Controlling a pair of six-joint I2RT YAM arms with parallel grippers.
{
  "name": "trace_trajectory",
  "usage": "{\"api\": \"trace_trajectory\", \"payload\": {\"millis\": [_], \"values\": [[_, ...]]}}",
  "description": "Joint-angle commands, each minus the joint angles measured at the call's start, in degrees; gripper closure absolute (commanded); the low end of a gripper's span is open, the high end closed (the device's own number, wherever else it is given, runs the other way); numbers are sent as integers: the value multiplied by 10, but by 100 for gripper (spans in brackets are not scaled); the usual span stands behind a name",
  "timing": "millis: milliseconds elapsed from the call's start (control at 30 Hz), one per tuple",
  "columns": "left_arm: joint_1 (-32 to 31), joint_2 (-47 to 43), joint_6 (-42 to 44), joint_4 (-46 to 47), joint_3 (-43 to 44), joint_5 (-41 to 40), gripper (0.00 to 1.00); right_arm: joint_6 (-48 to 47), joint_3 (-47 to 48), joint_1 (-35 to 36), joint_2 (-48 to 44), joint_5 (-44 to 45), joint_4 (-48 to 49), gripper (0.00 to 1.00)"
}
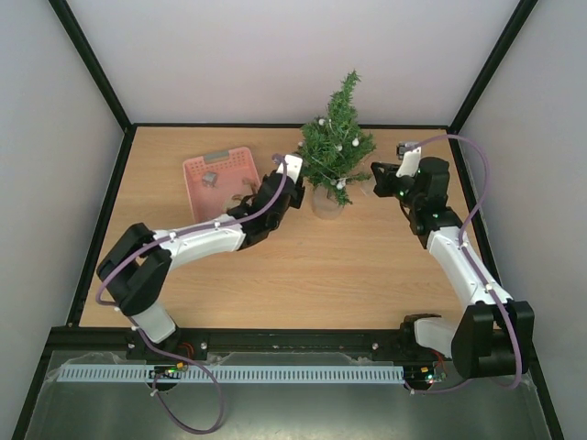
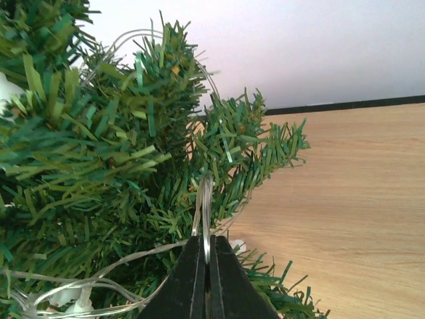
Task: Decorate the small christmas tree
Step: Wrap the decoration item around the Christmas tree.
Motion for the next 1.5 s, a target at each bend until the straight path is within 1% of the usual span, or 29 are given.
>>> {"api": "trace_trajectory", "payload": {"millis": [0, 167, 267, 333, 467, 600, 900, 1033, 1167, 1200, 1233, 1333, 1467], "values": [[-8, -72, -58, -24, -11, 22, 64, -15, 3, 5, -11, 9, -25, 98], [-57, -135, -135, -23, -62, 33, 59, -12, 5, 11, -16, 13, -32, 98], [-92, -148, -182, -17, -68, 37, 56, -1, 4, 15, -20, 20, -40, 98], [-113, -144, -199, 2, -69, 39, 53, 10, 1, 19, -25, 17, -47, 98], [-137, -111, -208, 11, -45, 41, 51, 29, -16, 22, -52, -2, -45, 98], [-143, -73, -222, 23, -22, 60, 47, 34, -30, 23, -72, -1, -45, 98], [-151, -2, -240, 27, 33, 82, 41, 36, -50, 26, -81, -12, -26, 98], [-151, 29, -239, 0, 67, 60, 39, 38, -51, 27, -77, -15, -23, 98], [-150, 61, -232, -61, 109, 16, 39, 36, -51, 31, -78, -18, -19, 98], [-150, 67, -230, -78, 116, 1, 40, 35, -51, 32, -78, -20, -19, 98], [-148, 69, -224, -84, 120, -9, 44, 33, -52, 33, -77, -23, -21, 98], [-144, 63, -201, -89, 115, -39, 64, 23, -51, 36, -74, -27, -37, 97], [-132, 46, -179, -91, 100, -53, 82, 16, -48, 39, -75, -19, -55, 93]]}}
